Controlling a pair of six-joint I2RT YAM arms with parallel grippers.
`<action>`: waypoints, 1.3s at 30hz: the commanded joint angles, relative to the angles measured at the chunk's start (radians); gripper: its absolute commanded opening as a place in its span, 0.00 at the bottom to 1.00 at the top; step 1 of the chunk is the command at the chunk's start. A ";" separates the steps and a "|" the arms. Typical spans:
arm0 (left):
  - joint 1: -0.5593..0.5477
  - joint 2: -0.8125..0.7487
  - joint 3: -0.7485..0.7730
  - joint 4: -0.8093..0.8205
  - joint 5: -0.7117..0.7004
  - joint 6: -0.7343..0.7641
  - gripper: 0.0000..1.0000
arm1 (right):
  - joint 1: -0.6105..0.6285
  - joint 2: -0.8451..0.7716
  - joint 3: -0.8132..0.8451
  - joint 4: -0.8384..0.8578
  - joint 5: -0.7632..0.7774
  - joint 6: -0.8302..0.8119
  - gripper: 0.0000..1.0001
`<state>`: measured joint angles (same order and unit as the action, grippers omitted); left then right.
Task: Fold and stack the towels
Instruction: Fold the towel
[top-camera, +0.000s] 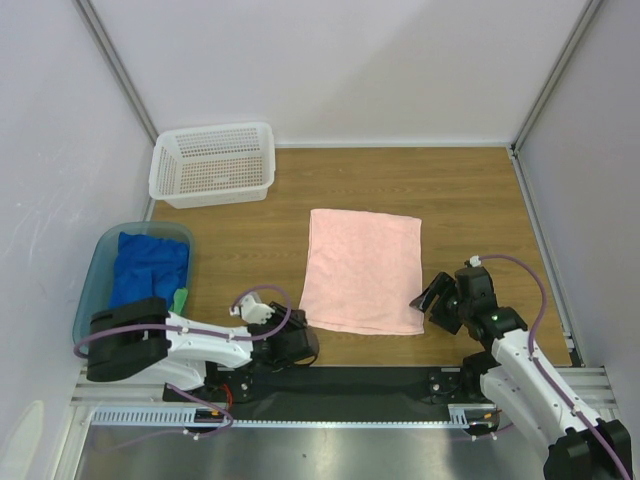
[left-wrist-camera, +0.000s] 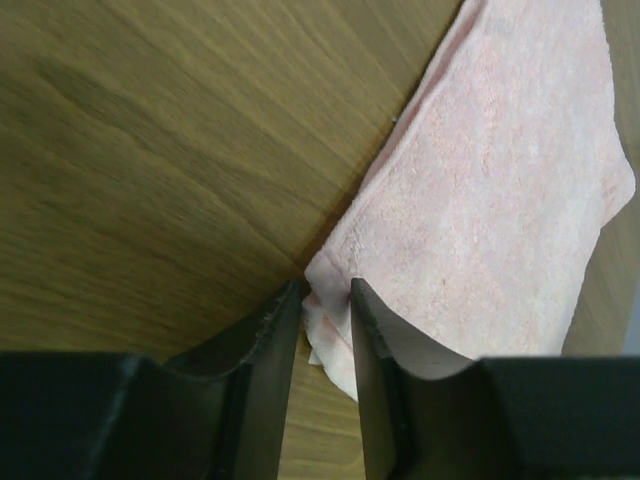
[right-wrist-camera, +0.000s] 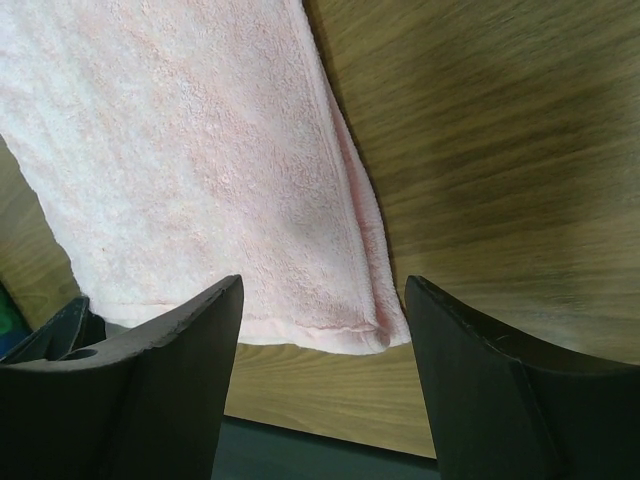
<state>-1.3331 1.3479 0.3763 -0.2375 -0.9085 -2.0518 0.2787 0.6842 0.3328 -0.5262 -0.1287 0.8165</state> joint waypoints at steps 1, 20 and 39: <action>0.005 0.056 -0.071 -0.258 0.111 -0.481 0.34 | 0.001 -0.012 -0.011 -0.004 -0.002 0.012 0.71; 0.026 -0.115 -0.172 -0.005 0.275 -0.222 0.67 | 0.001 -0.009 -0.006 -0.038 0.011 -0.004 0.72; 0.049 0.088 -0.102 0.184 0.427 -0.155 0.74 | -0.001 -0.041 0.002 -0.052 0.012 -0.019 0.72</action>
<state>-1.2896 1.3235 0.3416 0.0856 -0.6193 -2.0434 0.2787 0.6651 0.3225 -0.5720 -0.1284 0.8108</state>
